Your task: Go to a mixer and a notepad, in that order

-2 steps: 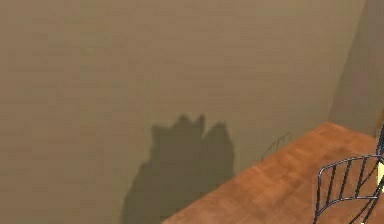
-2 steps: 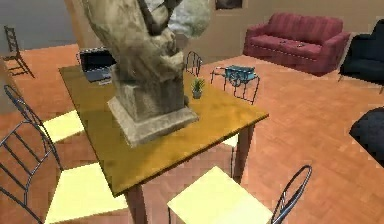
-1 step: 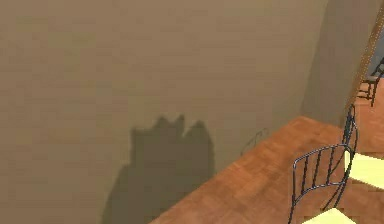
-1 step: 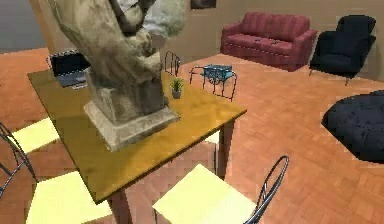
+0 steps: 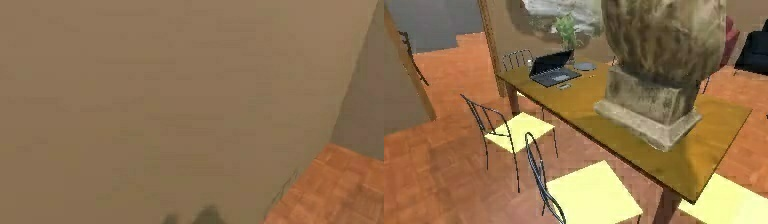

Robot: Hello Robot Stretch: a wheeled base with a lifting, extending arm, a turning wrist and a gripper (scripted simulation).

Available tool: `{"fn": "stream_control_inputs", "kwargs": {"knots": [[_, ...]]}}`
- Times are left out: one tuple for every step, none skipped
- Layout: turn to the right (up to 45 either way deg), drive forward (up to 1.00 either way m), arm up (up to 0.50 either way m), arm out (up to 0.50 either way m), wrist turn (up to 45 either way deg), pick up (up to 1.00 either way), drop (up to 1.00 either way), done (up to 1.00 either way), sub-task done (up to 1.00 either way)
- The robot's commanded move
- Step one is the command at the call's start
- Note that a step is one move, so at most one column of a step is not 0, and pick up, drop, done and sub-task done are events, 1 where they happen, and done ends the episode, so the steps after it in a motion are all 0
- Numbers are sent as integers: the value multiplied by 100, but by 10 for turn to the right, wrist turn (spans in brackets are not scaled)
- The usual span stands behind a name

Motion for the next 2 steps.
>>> {"fn": "stream_control_inputs", "kwargs": {"knots": [[360, 0, 0, 0, 0, 0, 0, 0, 0], [0, 5, 0, 0, 0, 0, 0, 0, 0]]}}
